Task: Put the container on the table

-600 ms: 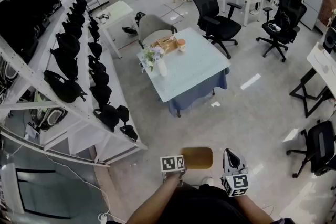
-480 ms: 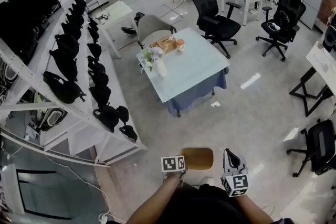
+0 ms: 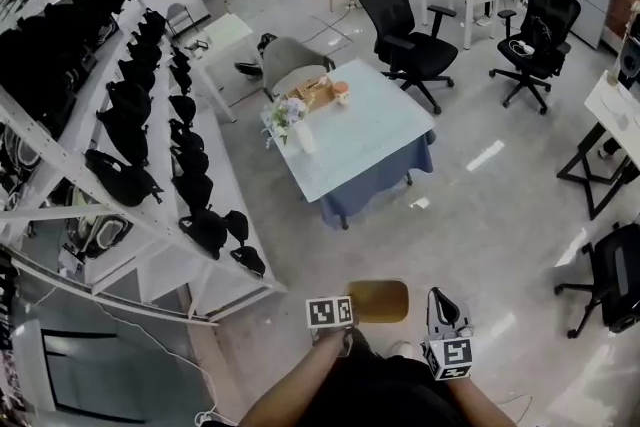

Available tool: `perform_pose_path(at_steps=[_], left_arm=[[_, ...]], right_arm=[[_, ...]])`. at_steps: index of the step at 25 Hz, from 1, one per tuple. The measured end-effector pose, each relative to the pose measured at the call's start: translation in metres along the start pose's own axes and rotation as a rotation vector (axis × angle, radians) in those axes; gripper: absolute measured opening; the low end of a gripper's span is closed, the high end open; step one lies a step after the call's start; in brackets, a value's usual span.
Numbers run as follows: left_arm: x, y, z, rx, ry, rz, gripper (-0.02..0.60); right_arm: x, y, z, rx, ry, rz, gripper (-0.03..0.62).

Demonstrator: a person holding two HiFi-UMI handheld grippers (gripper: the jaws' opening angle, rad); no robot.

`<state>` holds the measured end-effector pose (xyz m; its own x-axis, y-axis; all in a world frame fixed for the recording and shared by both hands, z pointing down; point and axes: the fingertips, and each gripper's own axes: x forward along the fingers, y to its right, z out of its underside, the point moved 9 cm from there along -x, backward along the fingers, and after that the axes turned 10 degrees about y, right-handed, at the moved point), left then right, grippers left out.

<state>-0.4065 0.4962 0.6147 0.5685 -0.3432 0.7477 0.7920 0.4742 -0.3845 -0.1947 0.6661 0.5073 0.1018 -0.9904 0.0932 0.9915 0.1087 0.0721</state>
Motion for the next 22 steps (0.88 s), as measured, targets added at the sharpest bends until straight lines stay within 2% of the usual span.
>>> perform_pose_path(at_steps=[7, 11, 14, 18, 22], left_arm=[[0.019, 0.012, -0.011, 0.028, -0.029, -0.009, 0.008], [0.046, 0.017, -0.02, 0.012, -0.051, -0.001, 0.008], [0.072, 0.022, -0.039, 0.013, -0.062, 0.024, 0.008], [0.107, 0.026, -0.069, 0.012, -0.085, 0.036, 0.008], [0.143, 0.028, -0.105, 0.008, -0.108, 0.055, 0.008]], right_arm=[[0.001, 0.021, 0.013, 0.041, -0.027, 0.031, -0.002], [0.014, 0.042, 0.009, 0.059, 0.015, 0.019, -0.002], [0.033, 0.06, 0.004, 0.071, 0.052, 0.02, -0.002], [0.067, 0.083, -0.002, 0.043, 0.019, 0.04, -0.002], [0.115, 0.111, -0.004, 0.152, -0.027, 0.111, -0.002]])
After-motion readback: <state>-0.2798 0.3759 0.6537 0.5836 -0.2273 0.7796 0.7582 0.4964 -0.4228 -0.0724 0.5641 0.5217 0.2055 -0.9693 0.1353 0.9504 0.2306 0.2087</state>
